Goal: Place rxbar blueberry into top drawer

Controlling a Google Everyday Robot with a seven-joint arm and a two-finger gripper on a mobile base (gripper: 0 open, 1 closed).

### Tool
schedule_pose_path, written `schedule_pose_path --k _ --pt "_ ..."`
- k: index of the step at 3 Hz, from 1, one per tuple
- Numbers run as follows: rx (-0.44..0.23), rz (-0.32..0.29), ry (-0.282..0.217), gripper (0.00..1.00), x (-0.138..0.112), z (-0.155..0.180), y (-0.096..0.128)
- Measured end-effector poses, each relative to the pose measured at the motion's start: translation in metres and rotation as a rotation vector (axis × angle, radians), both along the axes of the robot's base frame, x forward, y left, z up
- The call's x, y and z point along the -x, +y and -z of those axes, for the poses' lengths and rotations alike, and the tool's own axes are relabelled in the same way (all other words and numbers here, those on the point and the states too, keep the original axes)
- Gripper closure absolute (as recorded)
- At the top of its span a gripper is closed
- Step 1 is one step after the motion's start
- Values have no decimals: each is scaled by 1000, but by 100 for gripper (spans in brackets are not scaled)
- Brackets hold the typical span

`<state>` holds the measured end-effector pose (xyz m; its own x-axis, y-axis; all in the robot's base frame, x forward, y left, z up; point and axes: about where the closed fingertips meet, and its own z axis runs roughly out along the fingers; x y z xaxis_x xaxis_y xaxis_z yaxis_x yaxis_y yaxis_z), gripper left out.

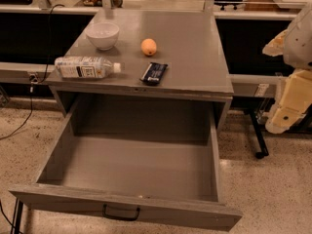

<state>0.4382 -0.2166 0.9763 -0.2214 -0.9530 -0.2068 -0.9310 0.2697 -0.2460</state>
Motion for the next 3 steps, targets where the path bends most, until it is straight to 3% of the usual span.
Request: schedule_pose_path --k 1,2,3 --pt "0 0 0 0 0 0 0" --pt "-21 -123 -23 0 -13 -6 45" --pt "-102 -351 -83 0 -62 -23 155"
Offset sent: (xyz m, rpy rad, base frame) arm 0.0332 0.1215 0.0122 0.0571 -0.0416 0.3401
